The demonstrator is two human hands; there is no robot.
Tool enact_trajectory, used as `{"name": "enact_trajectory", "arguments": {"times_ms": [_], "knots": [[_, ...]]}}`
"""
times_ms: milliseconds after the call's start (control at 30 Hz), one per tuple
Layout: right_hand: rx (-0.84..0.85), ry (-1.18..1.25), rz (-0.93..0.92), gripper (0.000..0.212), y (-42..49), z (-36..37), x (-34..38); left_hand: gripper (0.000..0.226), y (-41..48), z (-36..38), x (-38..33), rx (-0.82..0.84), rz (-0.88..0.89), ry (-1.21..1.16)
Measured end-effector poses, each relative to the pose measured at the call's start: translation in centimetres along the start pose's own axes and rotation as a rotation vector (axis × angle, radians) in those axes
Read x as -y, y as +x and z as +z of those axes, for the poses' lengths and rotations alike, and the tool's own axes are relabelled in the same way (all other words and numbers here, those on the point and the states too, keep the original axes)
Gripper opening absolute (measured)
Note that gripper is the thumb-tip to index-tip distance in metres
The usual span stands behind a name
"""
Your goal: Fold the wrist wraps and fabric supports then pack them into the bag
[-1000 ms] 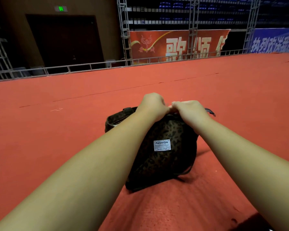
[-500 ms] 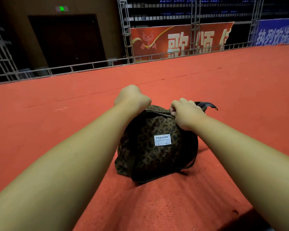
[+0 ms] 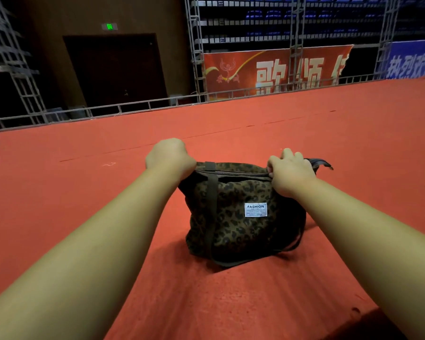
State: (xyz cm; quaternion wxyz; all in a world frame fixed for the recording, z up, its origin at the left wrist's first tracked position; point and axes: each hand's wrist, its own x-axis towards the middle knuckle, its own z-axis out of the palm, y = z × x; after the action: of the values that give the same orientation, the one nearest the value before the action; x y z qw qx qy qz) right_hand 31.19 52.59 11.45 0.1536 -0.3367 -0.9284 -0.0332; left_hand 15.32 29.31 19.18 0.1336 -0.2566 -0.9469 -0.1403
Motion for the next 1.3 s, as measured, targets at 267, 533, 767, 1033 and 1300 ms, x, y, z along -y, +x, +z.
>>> {"name": "enact_trajectory", "arguments": {"times_ms": [267,533,767,1033,1300], "knots": [[0.174,0.224,-0.071,0.068,-0.7,-2.7,-2.3,0.080,-0.6,1.9,-2.0,0.272,0.440,-0.104],[0.145,-0.004,-0.127,0.044,-0.2,-2.3,-4.0,0.039,0.4,5.2,-3.8,0.256,0.439,0.048],[0.021,-0.040,-0.161,0.039,-1.1,-2.0,-4.3,0.019,0.1,4.9,-3.9,0.104,0.350,-0.020],[-0.185,0.109,-0.033,0.023,-2.4,-6.0,-3.9,0.019,-1.9,0.5,-4.7,0.013,0.336,-0.101],[-0.390,-0.023,0.071,0.027,-7.0,-14.6,-5.6,0.019,-6.1,-6.3,-7.4,-0.059,0.433,-0.219]]}}
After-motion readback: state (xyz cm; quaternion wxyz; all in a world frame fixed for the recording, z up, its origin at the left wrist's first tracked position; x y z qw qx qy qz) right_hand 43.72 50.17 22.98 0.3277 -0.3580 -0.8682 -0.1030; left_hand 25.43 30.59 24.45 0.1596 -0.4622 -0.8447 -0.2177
